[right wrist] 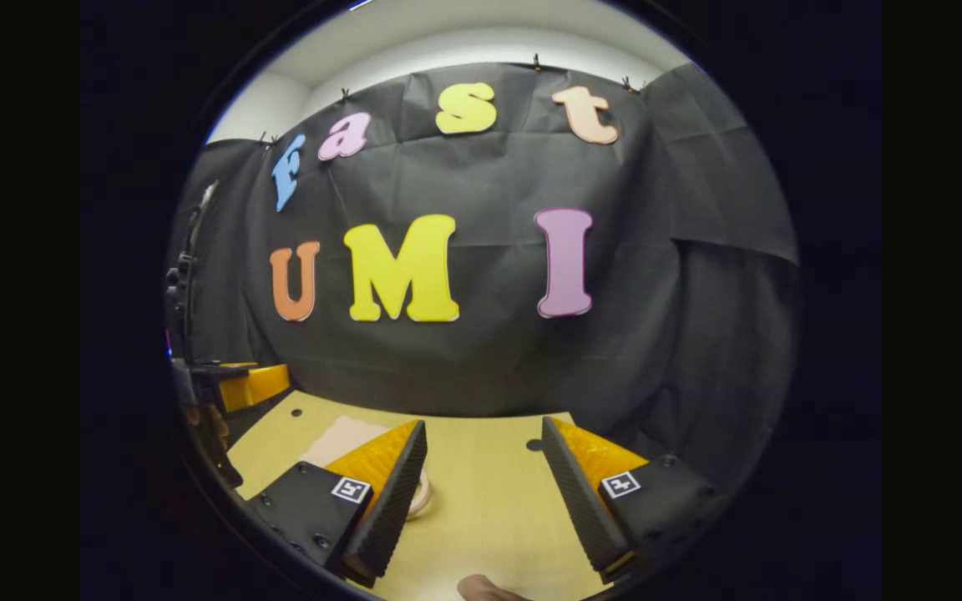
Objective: First open the suitcase, pack the skin care products into it, and then close the suitcase.
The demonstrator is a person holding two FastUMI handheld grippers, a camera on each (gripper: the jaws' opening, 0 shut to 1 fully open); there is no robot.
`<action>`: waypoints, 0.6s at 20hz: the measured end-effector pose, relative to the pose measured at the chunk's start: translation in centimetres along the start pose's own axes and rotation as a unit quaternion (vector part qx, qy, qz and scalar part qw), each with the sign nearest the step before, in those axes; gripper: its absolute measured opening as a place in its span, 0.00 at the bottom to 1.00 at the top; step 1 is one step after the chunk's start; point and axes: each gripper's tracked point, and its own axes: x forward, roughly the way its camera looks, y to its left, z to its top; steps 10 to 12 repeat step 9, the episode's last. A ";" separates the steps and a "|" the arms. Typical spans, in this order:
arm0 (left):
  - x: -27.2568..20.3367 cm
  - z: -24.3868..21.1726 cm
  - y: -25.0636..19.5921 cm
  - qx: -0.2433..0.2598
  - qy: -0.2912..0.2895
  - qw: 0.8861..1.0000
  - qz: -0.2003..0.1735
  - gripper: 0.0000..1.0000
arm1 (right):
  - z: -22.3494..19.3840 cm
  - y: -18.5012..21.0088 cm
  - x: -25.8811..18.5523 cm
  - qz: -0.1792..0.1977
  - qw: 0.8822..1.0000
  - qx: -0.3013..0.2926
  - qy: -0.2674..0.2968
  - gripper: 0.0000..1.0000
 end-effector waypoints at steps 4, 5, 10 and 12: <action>-1.9 1.8 2.5 0.041 -0.035 0.998 0.029 0.98 | 1.9 2.8 0.9 0.001 1.000 -0.005 -0.019 0.82; -2.2 2.3 3.0 0.053 -0.047 0.997 0.036 0.97 | 2.0 3.6 1.0 0.005 1.000 -0.010 -0.020 0.82; -2.1 2.8 2.5 0.047 -0.062 0.997 0.018 0.97 | 2.6 5.7 1.5 0.004 0.999 -0.031 -0.029 0.81; -2.1 2.8 2.5 0.047 -0.062 0.997 0.018 0.97 | 2.6 5.7 1.5 0.004 0.999 -0.031 -0.029 0.81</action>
